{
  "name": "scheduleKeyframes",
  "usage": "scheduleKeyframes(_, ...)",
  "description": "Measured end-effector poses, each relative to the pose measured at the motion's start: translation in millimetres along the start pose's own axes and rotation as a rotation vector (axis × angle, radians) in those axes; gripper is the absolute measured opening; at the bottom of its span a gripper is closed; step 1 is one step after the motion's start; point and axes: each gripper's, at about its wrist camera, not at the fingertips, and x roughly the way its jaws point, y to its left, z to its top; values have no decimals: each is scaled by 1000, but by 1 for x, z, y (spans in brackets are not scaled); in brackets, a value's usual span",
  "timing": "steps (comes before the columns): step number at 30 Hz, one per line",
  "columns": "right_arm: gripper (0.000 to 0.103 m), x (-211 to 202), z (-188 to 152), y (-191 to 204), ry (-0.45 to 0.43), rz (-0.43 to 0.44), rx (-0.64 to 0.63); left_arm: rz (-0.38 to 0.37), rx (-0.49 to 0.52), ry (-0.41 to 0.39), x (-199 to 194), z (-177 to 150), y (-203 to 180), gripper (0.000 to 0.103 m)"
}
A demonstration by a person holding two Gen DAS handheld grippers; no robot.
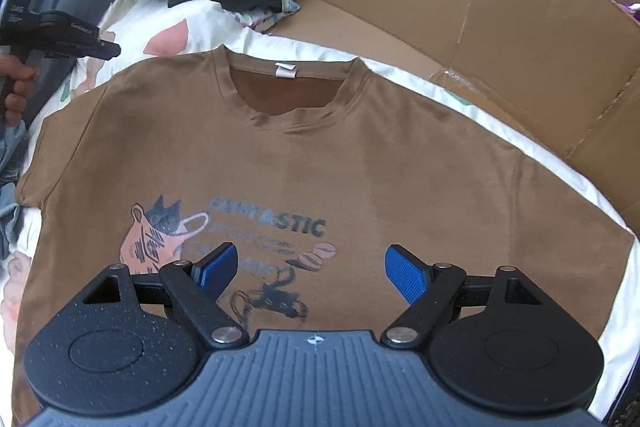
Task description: Fold clothes
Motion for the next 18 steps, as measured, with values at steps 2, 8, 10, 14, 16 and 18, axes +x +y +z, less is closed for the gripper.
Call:
scheduleKeyframes(2,86,-3,-6,-9,-3,-6,11,-6,7,0,3,-1,-6,12)
scheduleKeyframes(8,86,-3,-29,-27,-5,11,9,-20,37,16,20,-3,-26,12)
scheduleKeyframes(10,86,-1,-36,-34,-6,5,24,-20,35,26,28,-4,-32,12)
scheduleKeyframes(14,86,5,-51,-46,-6,-9,54,-20,23,39,48,-4,-44,12)
scheduleKeyframes(16,86,9,-58,-54,-2,-26,67,-21,16,43,57,-3,-51,12)
scheduleKeyframes(18,86,13,-64,-62,0,-37,87,-26,8,47,65,-3,-57,12)
